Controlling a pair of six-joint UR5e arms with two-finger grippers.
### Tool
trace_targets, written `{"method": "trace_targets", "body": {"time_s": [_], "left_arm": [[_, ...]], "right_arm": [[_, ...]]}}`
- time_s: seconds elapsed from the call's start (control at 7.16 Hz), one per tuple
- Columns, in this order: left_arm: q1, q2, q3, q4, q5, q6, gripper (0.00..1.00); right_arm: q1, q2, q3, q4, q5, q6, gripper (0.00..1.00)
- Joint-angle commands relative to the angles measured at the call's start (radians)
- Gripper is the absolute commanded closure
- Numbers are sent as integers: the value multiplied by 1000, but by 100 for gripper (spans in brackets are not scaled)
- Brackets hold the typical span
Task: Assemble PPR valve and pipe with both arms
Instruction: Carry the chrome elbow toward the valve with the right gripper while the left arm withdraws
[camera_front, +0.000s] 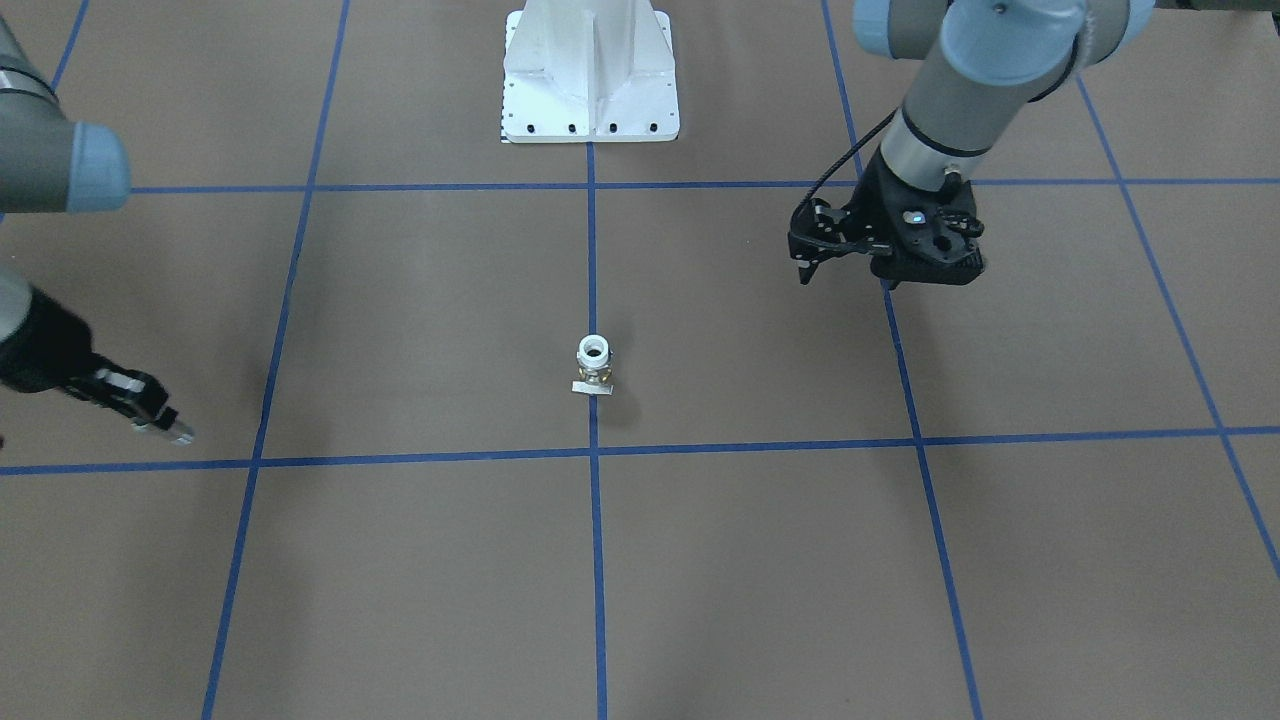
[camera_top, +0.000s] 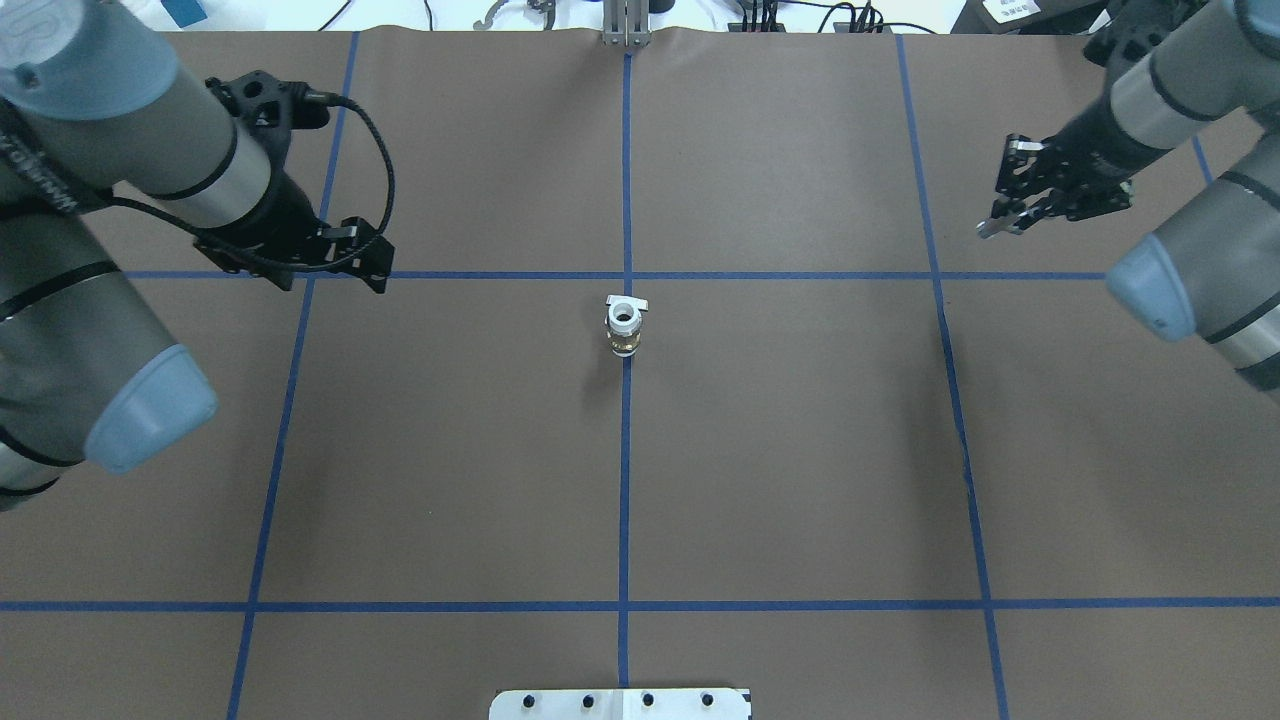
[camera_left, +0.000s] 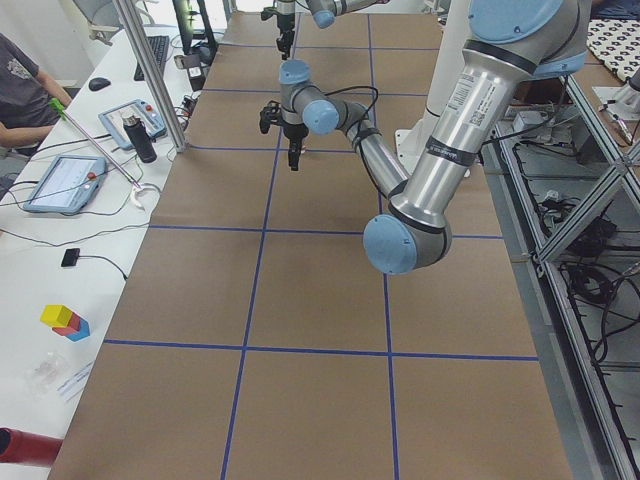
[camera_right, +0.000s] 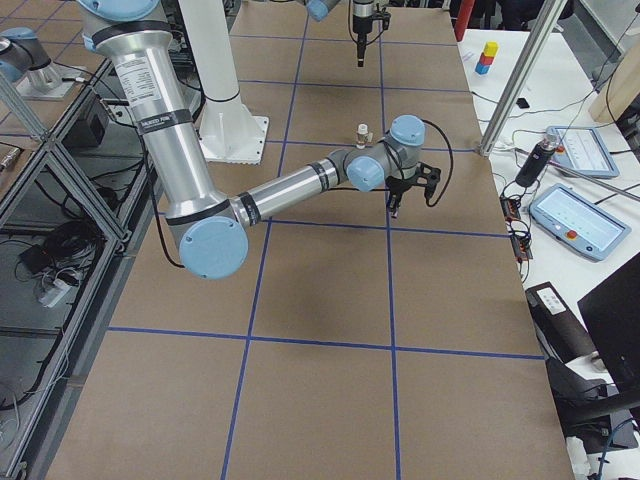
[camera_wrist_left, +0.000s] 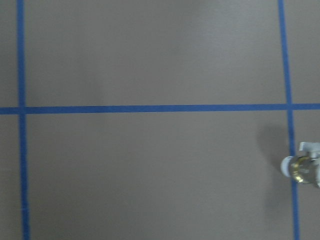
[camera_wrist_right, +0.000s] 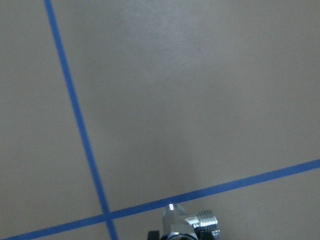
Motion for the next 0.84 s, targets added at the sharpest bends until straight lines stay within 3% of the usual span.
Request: {"method": "trace_targets", "body": {"time_s": [0.0,0.14,0.28,0.42,0.7], "left_arm": [[-104,176,-50,-9,-80,171,1],[-191,258,-56,-15,-166,208,0],[-232,279,-53,-14,-175,278,0],[-261,312,-51,-15,-172,321,0],[-318,348,-39,-13,-173,453,0]], "right_arm": [[-182,146,83,-56,-93,287,100],[-251,200,109,-99,-128,329,100],[-301,278,103,-166,-142,363,100],[-360,350,85,-210,-221,399,100],[-413,386,64,-213,-260,401,100]]}}
